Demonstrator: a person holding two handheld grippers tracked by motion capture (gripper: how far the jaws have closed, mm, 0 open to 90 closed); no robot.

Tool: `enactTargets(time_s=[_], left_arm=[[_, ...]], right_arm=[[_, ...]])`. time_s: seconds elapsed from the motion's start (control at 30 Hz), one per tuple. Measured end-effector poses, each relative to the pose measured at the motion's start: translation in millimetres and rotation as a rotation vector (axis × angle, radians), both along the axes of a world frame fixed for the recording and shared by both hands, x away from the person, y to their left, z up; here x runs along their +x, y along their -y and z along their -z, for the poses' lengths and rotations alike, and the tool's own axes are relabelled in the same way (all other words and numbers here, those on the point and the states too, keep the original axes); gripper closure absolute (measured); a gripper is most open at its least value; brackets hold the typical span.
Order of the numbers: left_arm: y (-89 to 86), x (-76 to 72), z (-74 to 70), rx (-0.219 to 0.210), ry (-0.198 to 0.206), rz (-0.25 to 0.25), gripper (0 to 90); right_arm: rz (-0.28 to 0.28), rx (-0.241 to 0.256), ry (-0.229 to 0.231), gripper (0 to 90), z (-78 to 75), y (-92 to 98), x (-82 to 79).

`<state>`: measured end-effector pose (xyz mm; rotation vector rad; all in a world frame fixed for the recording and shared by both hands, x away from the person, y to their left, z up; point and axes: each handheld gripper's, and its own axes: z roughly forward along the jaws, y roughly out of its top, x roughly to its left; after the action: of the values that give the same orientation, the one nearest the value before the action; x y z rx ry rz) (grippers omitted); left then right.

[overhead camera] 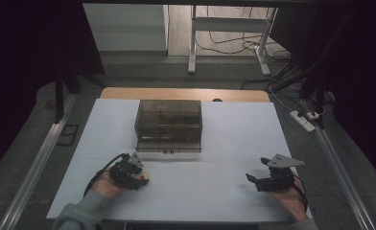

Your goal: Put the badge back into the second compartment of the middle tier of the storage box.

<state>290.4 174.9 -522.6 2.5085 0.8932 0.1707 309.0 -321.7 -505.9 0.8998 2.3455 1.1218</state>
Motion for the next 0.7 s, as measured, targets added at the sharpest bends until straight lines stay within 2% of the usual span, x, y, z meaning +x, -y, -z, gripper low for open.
enactTargets(time_s=[0.1, 0.7], left_arm=[[-1.9, -1.3, -0.6, -0.001, 0.010, -0.013, 47.0], [-15.5, -11.7, -9.3, -0.120, 0.091, -0.090, 46.9]], right_arm=[[0.000, 0.000, 0.000, 13.2, 0.0, 0.0, 0.0], [0.002, -0.002, 0.006, 13.5, 0.4, -0.3, -0.4]])
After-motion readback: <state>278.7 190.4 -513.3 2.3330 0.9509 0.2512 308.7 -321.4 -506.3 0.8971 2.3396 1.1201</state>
